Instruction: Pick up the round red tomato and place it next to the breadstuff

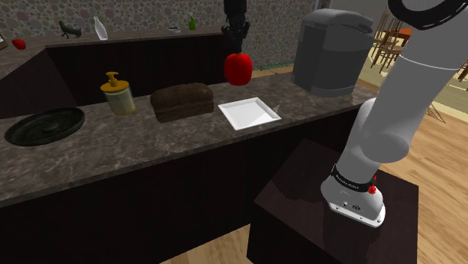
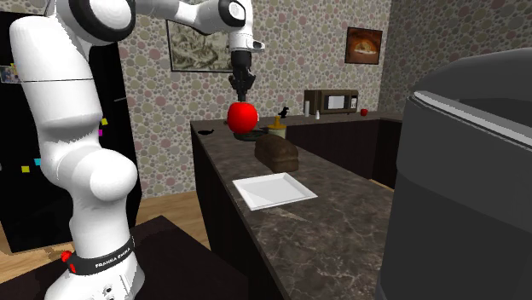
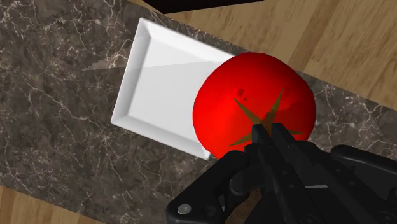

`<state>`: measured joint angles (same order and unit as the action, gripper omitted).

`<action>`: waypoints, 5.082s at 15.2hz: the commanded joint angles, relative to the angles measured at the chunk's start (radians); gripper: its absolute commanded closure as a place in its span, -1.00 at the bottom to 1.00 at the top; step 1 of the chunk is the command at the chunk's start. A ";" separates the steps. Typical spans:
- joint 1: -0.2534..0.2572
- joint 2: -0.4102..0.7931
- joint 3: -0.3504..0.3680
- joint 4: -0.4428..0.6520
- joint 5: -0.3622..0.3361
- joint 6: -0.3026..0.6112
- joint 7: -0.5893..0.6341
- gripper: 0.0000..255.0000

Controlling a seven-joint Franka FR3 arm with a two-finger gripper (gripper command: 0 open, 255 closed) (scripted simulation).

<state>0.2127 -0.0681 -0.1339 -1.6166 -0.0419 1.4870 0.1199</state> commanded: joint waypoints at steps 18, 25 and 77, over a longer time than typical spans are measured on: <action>0.135 0.272 0.120 0.263 0.029 0.002 0.258 1.00; 0.136 0.248 0.120 0.135 0.029 0.107 0.260 1.00; 0.136 0.260 0.121 -0.100 0.028 0.354 0.264 -1.00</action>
<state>0.3488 0.1921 -0.0129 -1.7167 -0.0135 1.8410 0.3841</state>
